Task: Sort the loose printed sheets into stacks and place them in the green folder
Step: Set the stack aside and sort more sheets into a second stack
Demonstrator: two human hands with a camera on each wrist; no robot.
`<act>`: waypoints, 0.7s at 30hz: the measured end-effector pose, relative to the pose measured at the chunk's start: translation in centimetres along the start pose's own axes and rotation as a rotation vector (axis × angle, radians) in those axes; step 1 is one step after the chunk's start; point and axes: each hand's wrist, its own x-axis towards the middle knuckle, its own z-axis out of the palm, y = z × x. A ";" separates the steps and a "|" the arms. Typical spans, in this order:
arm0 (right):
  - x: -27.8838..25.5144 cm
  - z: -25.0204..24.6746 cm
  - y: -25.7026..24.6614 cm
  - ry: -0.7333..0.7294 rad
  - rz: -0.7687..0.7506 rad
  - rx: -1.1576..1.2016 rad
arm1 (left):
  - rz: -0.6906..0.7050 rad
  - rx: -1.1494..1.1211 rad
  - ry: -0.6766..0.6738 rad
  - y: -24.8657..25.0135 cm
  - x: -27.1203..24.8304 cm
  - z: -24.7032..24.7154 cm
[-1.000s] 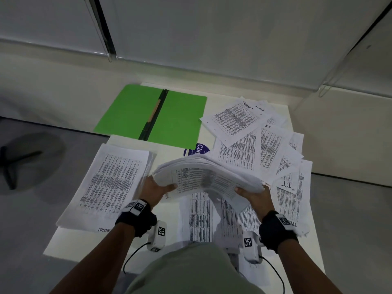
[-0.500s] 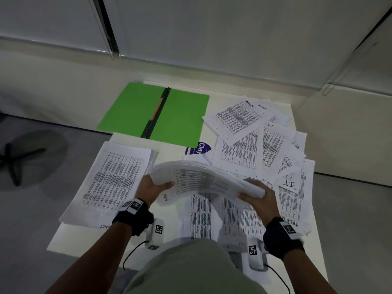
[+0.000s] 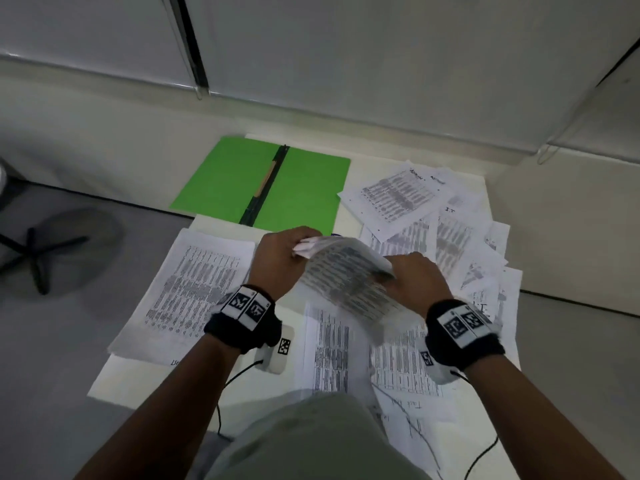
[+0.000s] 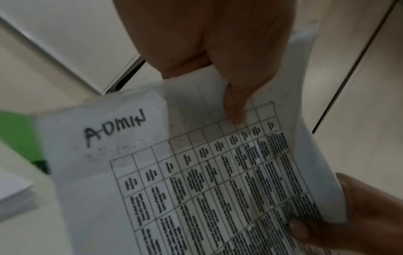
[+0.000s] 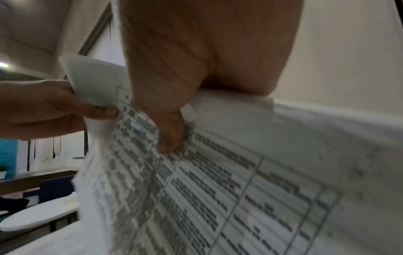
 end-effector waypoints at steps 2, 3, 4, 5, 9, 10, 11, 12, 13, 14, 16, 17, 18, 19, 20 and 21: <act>-0.4 0.0 0.6 0.084 0.041 0.110 | -0.063 -0.013 0.037 0.1 -0.3 -0.9; -0.7 0.0 1.0 0.124 0.087 0.249 | -0.173 -0.056 0.054 -0.2 -0.9 -1.3; -1.0 0.1 1.3 0.162 0.132 0.417 | -0.329 -0.144 0.068 -0.7 -1.8 -1.4; -1.3 0.3 1.4 0.198 0.175 0.595 | -0.510 -0.221 0.058 -1.0 -3.1 -1.5; -2.3 3.2 -0.2 0.170 0.299 1.162 | -0.819 -0.334 -0.226 0.4 -8.5 0.2; -2.4 4.4 -0.8 0.128 0.333 1.216 | -0.850 -0.297 -0.197 0.6 -9.6 0.7; -2.4 5.8 -1.5 0.095 0.347 1.244 | -0.859 -0.270 -0.142 0.2 -10.8 1.0; -2.3 6.9 -2.2 0.052 0.339 1.239 | -0.858 -0.228 -0.079 -1.0 -11.7 1.1; -2.2 7.9 -2.9 -0.002 0.315 1.223 | -0.851 -0.161 -0.036 -2.2 -12.4 0.9; -2.1 9.0 -3.6 -0.071 0.298 1.193 | -0.845 -0.084 -0.027 -3.4 -12.9 0.5; -1.7 10.7 -5.3 -0.211 0.271 1.144 | -0.887 0.032 -0.018 -5.4 -13.5 -1.1; -1.3 11.5 -6.3 -0.293 0.261 1.139 | -0.892 0.073 0.002 -6.0 -13.4 -2.4; -0.8 12.3 -7.4 -0.379 0.253 1.131 | -0.906 0.124 0.022 -7.1 -13.4 -3.8; -0.1 12.8 -8.7 -0.456 0.252 1.112 | -0.912 0.153 0.043 -7.8 -13.0 -5.2; 0.7 13.3 -10.0 -0.515 0.255 1.087 | -0.923 0.178 0.039 -8.7 -12.4 -6.8; 1.6 13.8 -11.4 -0.545 0.261 1.071 | -0.933 0.217 0.021 -9.9 -11.9 -8.2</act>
